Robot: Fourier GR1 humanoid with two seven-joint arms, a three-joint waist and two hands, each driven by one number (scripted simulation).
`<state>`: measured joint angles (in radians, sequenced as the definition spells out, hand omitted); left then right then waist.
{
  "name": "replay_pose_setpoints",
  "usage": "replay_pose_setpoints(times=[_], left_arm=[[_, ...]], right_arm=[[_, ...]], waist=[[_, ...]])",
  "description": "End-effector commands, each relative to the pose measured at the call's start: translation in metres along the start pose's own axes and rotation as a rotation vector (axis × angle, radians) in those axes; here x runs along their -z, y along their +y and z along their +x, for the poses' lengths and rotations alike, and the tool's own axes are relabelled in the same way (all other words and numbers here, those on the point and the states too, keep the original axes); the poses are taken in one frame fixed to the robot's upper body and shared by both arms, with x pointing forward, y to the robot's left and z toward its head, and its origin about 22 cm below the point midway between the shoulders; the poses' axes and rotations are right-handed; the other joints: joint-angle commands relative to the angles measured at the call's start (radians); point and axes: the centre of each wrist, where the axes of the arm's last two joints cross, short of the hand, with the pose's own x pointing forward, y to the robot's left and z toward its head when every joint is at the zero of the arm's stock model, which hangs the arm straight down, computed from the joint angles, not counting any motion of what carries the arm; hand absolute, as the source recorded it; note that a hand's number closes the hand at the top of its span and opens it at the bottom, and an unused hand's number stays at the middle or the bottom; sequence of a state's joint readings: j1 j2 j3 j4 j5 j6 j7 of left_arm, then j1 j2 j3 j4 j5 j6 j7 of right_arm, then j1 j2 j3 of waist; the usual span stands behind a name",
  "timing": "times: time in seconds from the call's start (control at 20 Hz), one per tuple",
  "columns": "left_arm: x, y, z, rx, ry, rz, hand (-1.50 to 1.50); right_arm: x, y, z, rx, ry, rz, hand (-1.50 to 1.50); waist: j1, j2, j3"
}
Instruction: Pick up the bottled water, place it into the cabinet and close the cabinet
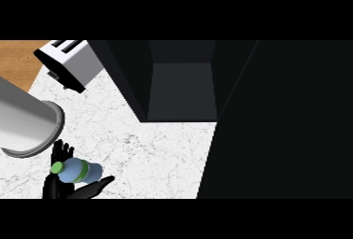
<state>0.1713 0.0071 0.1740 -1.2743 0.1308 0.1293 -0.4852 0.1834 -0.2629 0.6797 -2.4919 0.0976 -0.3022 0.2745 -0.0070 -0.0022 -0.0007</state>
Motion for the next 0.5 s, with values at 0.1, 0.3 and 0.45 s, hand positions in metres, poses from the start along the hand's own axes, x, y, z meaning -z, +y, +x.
replay_pose_setpoints(times=[0.1, 0.3, 0.45], left_arm=[[-0.013, -0.011, -0.025, -0.007, 0.003, 0.031, -1.5], [-0.011, 0.015, -0.027, -0.023, 0.002, 0.021, -1.5], [-0.014, 0.011, -0.038, -0.057, -0.025, 0.013, -1.5]], right_arm=[[-0.003, 0.004, 0.002, -0.047, -0.078, -0.011, -1.5], [-0.008, 0.006, 0.026, -0.043, -0.068, -0.005, -1.5], [-0.021, -0.006, 0.042, -0.028, -0.069, -0.014, -1.5]], waist=[[0.002, 0.0, 0.0], [0.003, 0.0, 0.0], [-0.004, -0.001, 0.0]])
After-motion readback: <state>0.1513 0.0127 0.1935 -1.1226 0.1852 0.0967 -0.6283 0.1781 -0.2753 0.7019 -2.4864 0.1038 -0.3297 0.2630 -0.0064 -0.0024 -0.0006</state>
